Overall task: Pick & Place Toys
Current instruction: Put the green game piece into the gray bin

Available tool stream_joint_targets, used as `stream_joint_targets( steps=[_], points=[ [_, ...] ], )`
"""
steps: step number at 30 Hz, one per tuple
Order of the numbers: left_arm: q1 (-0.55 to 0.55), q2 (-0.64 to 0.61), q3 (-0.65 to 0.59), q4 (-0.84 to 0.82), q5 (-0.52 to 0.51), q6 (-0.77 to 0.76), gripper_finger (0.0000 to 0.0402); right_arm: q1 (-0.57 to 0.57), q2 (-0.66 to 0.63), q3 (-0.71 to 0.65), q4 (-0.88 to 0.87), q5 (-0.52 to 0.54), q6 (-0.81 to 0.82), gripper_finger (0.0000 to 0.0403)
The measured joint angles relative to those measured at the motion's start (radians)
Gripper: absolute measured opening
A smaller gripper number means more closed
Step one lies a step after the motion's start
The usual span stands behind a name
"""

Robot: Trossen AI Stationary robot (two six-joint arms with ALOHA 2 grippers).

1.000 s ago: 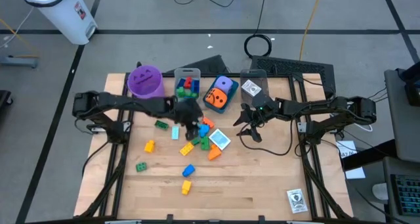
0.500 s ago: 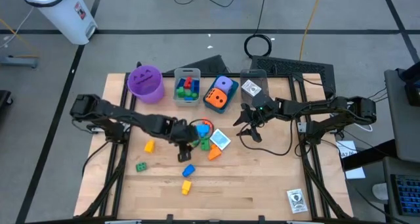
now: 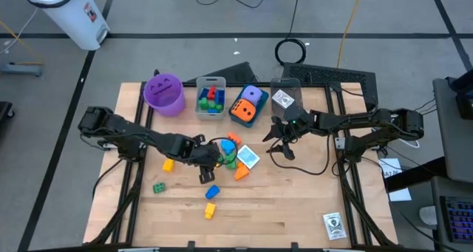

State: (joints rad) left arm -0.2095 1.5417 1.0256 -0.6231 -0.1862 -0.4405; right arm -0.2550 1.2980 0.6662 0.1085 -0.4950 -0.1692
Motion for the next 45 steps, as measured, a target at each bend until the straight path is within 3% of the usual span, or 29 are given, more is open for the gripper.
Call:
stream_joint_targets(
  steps=[5, 10, 19, 23, 26, 29, 34, 45],
  points=[
    [0.078, 0.0, 0.0, -0.002, -0.007, -0.072, 0.0186, 0.0, 0.0, 0.0, 0.0, 0.0, 0.0, 0.0228],
    [0.127, 0.0, 0.0, -0.005, 0.051, -0.166, 0.0186, 0.0, 0.0, 0.0, 0.0, 0.0, 0.0, 0.0228],
    [0.133, 0.0, 0.0, -0.023, 0.061, -0.142, 0.0186, 0.0, 0.0, 0.0, 0.0, 0.0, 0.0, 0.0228],
    [0.133, 0.0, 0.0, -0.161, 0.104, -0.267, 0.0186, 0.0, 0.0, 0.0, 0.0, 0.0, 0.0, 0.0228],
    [0.141, 0.001, -0.001, -0.329, 0.038, -0.505, 0.0186, 0.0, 0.0, 0.0, 0.0, 0.0, 0.0, 0.0228],
    [0.149, 0.001, -0.001, -0.48, -0.015, -0.591, 0.0186, 0.0, 0.0, 0.0, 0.0, 0.0, 0.0, 0.0228],
    [0.149, 0.001, -0.002, -0.609, -0.076, -0.486, 0.0186, 0.0, 0.0, 0.0, 0.0, 0.0, 0.0, 0.0228],
    [0.244, 0.001, -0.002, -0.61, -0.06, -0.063, 0.0189, 0.0, 0.0, 0.0, 0.0, 0.0, 0.0, 0.0228]
  ],
)
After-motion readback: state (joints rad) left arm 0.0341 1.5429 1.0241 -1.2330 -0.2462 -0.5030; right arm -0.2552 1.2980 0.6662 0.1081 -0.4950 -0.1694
